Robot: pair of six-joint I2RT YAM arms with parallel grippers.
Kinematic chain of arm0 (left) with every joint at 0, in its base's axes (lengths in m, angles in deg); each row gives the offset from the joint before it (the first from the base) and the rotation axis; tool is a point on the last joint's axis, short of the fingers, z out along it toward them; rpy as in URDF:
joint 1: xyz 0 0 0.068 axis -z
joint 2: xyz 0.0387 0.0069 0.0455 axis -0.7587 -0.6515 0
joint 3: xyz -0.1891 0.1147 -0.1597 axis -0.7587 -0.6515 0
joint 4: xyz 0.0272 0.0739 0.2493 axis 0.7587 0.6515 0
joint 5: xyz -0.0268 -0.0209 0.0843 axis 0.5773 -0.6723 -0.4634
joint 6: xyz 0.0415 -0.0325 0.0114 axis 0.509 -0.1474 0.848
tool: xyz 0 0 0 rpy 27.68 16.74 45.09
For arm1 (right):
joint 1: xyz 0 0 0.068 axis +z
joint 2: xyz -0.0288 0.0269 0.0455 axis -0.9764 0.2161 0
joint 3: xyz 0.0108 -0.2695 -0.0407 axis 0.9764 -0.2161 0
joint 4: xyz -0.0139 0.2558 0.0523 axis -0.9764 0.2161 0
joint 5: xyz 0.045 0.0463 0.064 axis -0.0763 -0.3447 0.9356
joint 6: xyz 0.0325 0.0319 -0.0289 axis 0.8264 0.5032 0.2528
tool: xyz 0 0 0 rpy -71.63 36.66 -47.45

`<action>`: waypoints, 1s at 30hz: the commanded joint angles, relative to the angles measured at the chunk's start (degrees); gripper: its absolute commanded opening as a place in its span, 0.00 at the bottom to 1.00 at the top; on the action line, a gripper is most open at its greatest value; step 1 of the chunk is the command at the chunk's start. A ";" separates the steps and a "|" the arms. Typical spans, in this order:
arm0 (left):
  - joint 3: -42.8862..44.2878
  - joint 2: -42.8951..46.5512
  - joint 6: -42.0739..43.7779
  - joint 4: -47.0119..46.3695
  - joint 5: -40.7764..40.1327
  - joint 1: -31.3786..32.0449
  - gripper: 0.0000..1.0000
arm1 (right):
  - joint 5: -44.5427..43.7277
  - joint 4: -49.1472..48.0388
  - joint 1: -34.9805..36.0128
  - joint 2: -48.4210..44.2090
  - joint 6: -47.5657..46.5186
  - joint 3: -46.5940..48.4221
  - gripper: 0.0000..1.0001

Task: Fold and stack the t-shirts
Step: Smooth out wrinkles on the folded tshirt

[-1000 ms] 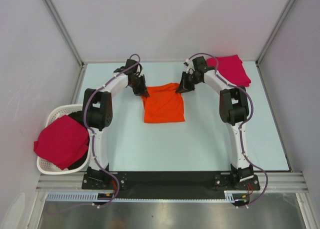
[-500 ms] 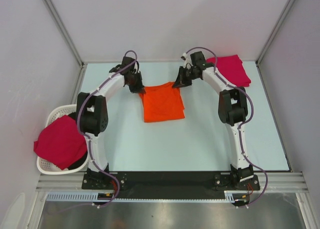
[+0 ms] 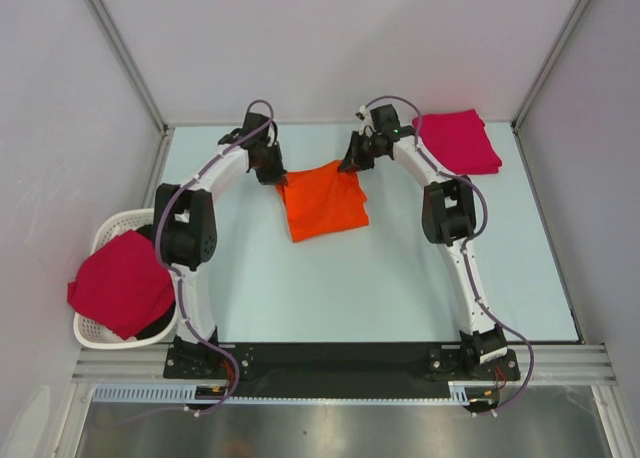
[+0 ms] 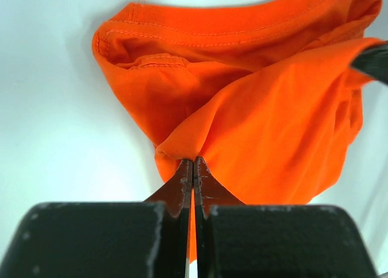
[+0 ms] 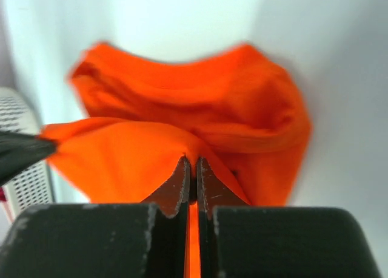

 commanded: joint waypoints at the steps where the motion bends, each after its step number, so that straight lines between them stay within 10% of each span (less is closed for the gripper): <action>1: 3.70 -2.41 -1.03 1.12 -1.24 -0.42 0.00 | -4.79 2.75 0.15 2.49 1.75 -1.30 0.05; 3: 4.93 -4.25 -1.38 2.52 -1.15 -0.42 0.30 | -7.76 5.54 0.07 3.19 1.14 -0.79 0.29; 4: 6.59 -5.04 -1.56 3.31 -1.06 -0.42 0.50 | -8.91 6.86 0.15 3.19 0.70 -0.09 0.60; 8: 8.54 -5.41 -1.73 6.92 -3.78 -0.42 0.78 | -12.08 10.92 0.06 -2.84 -3.17 -3.41 0.76; 11: 5.83 2.38 -1.47 3.69 -5.19 -0.33 0.81 | -14.37 6.10 0.07 -13.46 -5.63 -10.68 0.82; 15: 0.20 9.27 -1.73 -0.63 -3.70 -0.16 0.76 | -10.08 4.07 0.15 -18.07 -3.62 -13.87 0.69; 16: -0.59 9.62 -1.65 -0.63 -2.31 -0.07 0.73 | -8.50 2.32 0.24 -18.17 -2.74 -14.75 0.49; 18: -1.82 9.10 -1.91 -1.59 -1.24 0.28 0.29 | -4.81 -0.49 0.94 -18.26 -1.33 -18.79 0.00; 20: -1.92 6.22 -1.91 -2.92 2.45 0.98 0.00 | -2.52 -2.61 1.64 -16.77 -0.10 -19.68 0.00; 30: 4.05 -13.83 -2.61 -0.55 12.30 4.06 0.00 | 2.94 1.25 5.16 -0.07 3.06 -9.66 0.00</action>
